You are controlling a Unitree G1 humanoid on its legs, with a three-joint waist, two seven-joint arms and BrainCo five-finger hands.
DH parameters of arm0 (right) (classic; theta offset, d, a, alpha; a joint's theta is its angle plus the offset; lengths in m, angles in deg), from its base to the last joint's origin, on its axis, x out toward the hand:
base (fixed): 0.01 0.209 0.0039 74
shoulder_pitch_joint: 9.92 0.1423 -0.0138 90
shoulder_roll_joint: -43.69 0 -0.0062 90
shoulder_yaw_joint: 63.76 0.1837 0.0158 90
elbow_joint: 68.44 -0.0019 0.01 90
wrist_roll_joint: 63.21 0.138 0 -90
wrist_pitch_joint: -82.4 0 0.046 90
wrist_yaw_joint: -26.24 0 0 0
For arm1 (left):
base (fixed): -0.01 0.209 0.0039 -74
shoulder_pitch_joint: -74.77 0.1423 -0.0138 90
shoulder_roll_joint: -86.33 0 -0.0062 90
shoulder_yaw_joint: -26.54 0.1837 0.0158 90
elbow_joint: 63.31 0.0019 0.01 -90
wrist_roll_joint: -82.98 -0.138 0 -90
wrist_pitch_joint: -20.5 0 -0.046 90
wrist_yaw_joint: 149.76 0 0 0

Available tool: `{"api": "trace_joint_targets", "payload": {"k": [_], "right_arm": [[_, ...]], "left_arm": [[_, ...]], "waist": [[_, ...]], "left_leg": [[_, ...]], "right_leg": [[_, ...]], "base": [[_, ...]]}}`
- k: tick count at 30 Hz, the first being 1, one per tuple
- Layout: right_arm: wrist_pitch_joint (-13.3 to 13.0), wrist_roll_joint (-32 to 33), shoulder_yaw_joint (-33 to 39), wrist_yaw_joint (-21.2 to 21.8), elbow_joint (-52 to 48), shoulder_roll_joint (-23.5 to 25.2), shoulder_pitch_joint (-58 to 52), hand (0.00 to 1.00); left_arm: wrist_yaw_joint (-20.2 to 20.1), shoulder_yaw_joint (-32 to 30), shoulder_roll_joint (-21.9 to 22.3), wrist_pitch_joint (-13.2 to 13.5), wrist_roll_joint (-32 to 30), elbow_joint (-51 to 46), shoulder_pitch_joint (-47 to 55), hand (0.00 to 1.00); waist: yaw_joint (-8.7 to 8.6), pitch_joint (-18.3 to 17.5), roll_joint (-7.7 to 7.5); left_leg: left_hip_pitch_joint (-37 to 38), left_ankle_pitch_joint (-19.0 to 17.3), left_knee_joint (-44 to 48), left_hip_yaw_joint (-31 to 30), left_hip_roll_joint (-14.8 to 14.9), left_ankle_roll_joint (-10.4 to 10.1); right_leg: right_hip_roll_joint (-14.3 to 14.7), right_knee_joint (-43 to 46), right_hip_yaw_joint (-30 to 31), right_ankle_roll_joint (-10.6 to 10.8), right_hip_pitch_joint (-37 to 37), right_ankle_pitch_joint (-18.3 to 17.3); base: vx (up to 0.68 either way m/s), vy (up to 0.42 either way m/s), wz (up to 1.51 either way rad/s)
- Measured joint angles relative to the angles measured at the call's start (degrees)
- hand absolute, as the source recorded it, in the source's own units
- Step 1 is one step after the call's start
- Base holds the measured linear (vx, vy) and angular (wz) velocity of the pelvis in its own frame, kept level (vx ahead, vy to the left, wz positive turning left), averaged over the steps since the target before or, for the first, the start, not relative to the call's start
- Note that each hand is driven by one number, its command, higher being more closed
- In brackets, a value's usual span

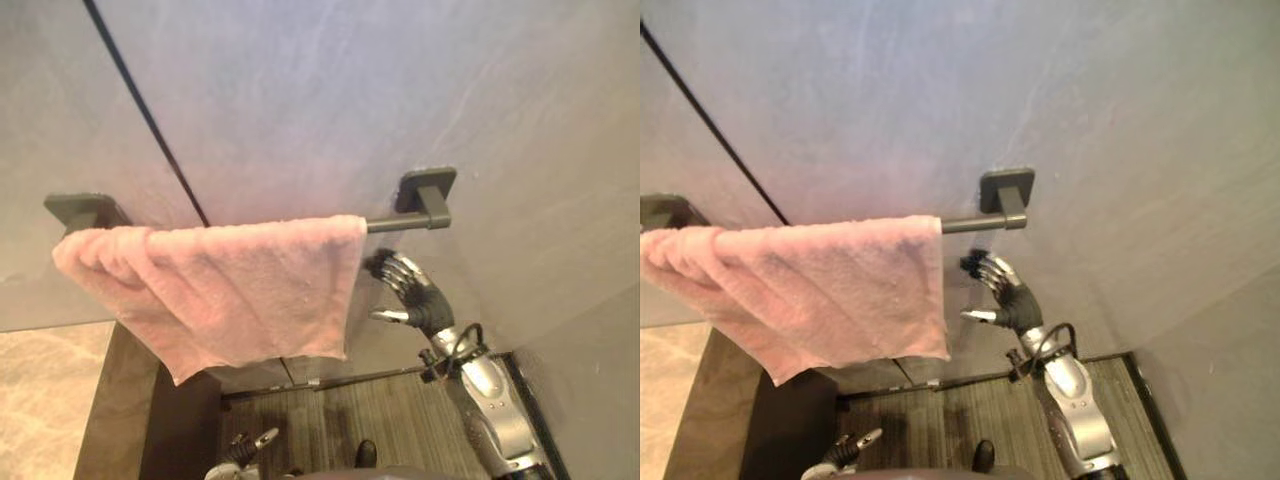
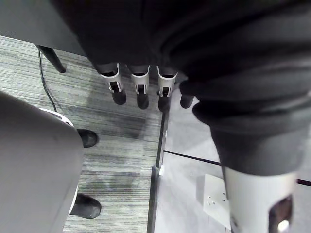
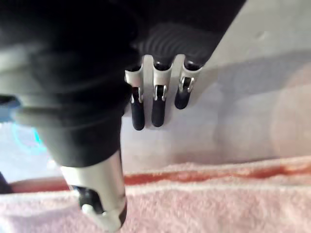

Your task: Organize washtable

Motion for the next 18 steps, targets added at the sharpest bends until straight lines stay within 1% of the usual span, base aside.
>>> {"api": "trace_joint_targets", "payload": {"k": [3,5,10,14,15,18], "right_arm": [[0.0,0.0,-4.1,0.0,3.2,0.0,4.2,0.00],[0.0,0.0,-7.1,0.1,5.1,0.2,6.4,0.00],[0.3,0.0,-12.8,0.4,9.6,0.5,11.7,0.00],[0.3,0.0,-14.9,1.2,11.2,0.9,14.4,0.00],[0.3,0.0,-15.3,1.2,11.3,1.1,14.7,1.00],[0.3,0.0,-15.5,1.2,13.2,1.7,16.3,1.00]], "left_arm": [[0.0,1.2,-0.1,0.1,0.1,-0.1,-0.3,0.00],[0.1,1.5,-0.1,0.1,0.2,-0.3,-0.5,0.00],[0.1,1.5,-0.1,0.1,0.3,-0.3,-0.6,0.00],[0.1,1.5,-0.2,0.1,1.3,-0.4,-0.7,0.00],[0.1,1.5,-0.2,0.1,1.4,-0.4,-0.8,0.00],[0.1,1.5,-0.2,0.1,2.0,-0.8,-0.9,0.00]], "waist": [[0.37,0.0,-0.01],[1.50,0.0,-0.01],[1.71,0.0,-0.18],[2.25,0.1,-0.57],[2.53,0.1,-0.62],[3.06,0.3,-0.94]], "left_leg": [[-0.5,0.2,-0.1,-1.1,0.0,-0.1],[-0.6,0.3,-0.2,-1.4,0.0,-0.2],[-0.8,1.4,-1.5,-2.7,-0.1,0.0],[-0.8,1.6,-1.8,-2.9,-0.2,0.0],[-0.8,1.6,-1.7,-2.9,-0.2,0.0],[-0.8,1.7,-1.7,-3.1,-0.2,0.0]], "right_leg": [[-0.1,0.0,-0.9,0.0,-0.1,0.0],[0.0,0.0,-1.1,0.0,-0.1,0.0],[-0.2,0.0,-2.2,0.0,-0.3,0.0],[-0.2,0.0,-2.3,0.0,-0.3,0.0],[-0.2,0.0,-2.3,0.0,-0.3,0.0],[-0.3,0.0,-2.4,0.0,-0.3,0.0]], "base": [[-0.04,-0.029,0.15],[-0.02,-0.021,0.10],[0.00,-0.009,0.13],[0.01,0.001,0.04],[0.00,0.000,0.00],[0.01,-0.001,0.03]]}}
